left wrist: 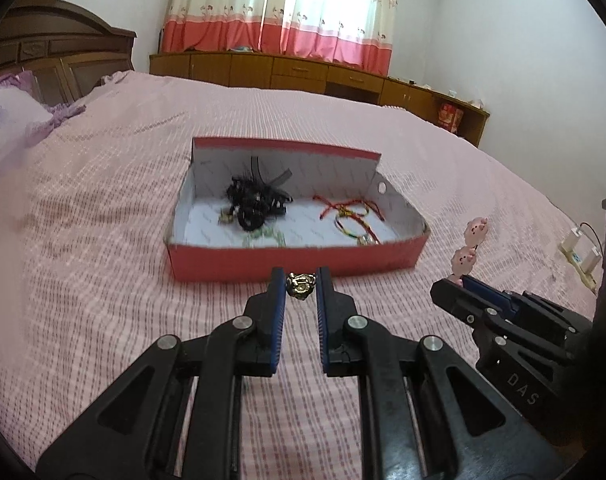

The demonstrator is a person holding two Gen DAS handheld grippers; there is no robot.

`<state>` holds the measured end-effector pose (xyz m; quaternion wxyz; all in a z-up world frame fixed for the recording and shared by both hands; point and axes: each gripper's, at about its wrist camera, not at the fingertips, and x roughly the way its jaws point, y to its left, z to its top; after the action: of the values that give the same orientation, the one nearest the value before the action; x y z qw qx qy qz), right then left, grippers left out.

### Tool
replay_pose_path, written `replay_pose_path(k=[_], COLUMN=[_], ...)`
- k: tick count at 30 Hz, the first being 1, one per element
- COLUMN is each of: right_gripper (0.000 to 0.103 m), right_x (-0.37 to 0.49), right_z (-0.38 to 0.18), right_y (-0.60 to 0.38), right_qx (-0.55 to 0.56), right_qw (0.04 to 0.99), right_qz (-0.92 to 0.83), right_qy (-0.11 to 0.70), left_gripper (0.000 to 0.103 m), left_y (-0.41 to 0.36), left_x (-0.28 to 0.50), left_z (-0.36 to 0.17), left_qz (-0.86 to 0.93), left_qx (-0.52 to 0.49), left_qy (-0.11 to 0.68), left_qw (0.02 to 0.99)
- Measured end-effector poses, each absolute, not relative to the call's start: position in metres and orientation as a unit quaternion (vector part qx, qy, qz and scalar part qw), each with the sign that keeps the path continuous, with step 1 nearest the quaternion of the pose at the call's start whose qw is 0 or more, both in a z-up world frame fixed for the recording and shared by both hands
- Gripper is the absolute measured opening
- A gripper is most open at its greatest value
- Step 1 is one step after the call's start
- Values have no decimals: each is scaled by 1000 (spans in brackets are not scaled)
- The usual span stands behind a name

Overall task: Organize jewelry
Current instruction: 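Lift and carry the gold charm and pink bracelet over the shoebox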

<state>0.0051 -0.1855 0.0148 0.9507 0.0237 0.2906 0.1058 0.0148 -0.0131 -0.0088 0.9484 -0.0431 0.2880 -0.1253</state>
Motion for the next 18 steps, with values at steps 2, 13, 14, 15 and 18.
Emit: replay_pose_path(k=[2,13,14,15,18], right_gripper=[20,20,20,20,20], right_x=[14,58,62,67,79], right_z=[20,26,26,25,23], right_y=[-186,-183,-183,-183,-183], right_qx=[20,-1,-3,-4,-7], right_qw=[953,959,959,960,960], right_qz=[105,99,98,97,92], right_qy=[283,265,265,265,264], left_gripper=[7,7,7,7,7], left_y=[-14,-17,-17,-17,-19], left_x=[20,62,68,71,84], left_z=[-7,-1,-1,-2,-4], left_qz=[-124,-111,-109,-108,-101], left_qx=[-42,-50,-50,-51,-45], left_qy=[283,261,261,260,258], left_qw=[950,958,958,958,960])
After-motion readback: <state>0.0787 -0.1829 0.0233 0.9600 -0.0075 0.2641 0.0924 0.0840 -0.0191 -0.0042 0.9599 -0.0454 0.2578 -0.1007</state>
